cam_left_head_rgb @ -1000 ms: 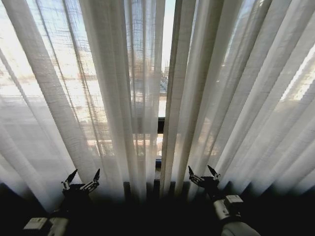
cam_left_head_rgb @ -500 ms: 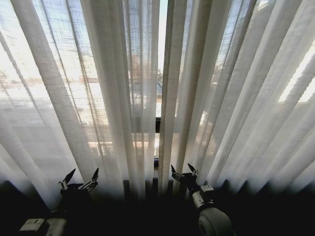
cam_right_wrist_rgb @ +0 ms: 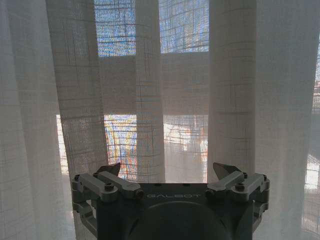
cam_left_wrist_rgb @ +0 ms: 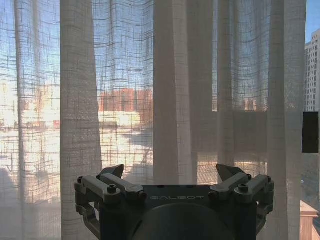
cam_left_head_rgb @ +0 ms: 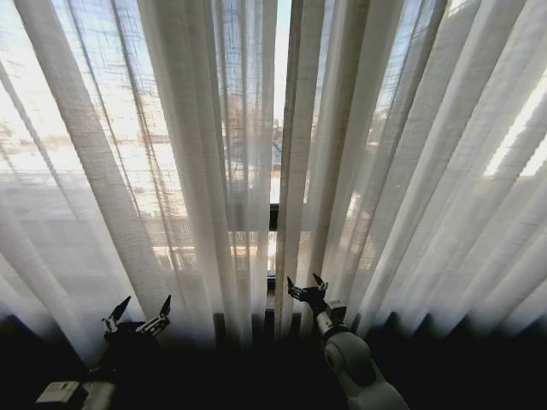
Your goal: Open the curtains by pulling them apart, changing their state from closed to fully open.
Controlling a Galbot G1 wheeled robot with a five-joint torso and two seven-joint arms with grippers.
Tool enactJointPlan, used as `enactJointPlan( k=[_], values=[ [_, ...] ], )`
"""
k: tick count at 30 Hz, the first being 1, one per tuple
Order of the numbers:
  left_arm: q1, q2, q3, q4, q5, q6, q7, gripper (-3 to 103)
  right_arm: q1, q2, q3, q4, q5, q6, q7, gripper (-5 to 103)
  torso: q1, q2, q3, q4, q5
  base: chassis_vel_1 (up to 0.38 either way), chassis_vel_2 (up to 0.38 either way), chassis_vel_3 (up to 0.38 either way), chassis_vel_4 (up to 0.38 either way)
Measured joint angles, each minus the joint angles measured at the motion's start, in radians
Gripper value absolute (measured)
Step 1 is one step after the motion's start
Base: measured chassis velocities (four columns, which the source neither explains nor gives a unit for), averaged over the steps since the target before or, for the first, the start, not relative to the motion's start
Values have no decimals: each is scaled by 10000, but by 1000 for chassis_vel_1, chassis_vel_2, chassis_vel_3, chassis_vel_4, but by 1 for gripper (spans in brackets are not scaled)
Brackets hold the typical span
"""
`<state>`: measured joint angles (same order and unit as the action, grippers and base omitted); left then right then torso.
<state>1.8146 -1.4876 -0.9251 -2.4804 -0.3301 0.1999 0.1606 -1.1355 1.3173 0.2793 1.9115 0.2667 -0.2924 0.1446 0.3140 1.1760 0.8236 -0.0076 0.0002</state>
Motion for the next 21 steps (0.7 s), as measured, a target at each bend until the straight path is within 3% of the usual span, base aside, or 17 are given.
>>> enactJointPlan(
  k=[8,21],
  values=[
    [48,-51,-16,-100,14,27,-7,100,1185,85,-35,-1025,232,1,34,100,1,-1,1,-1,0,0,0,0,0],
    [59,-143,-1,-198,63,29,-9,100,1588,316,-617,-1207,281,18,47,100,0,0,0,-2,0,0,0,0,0]
  ],
)
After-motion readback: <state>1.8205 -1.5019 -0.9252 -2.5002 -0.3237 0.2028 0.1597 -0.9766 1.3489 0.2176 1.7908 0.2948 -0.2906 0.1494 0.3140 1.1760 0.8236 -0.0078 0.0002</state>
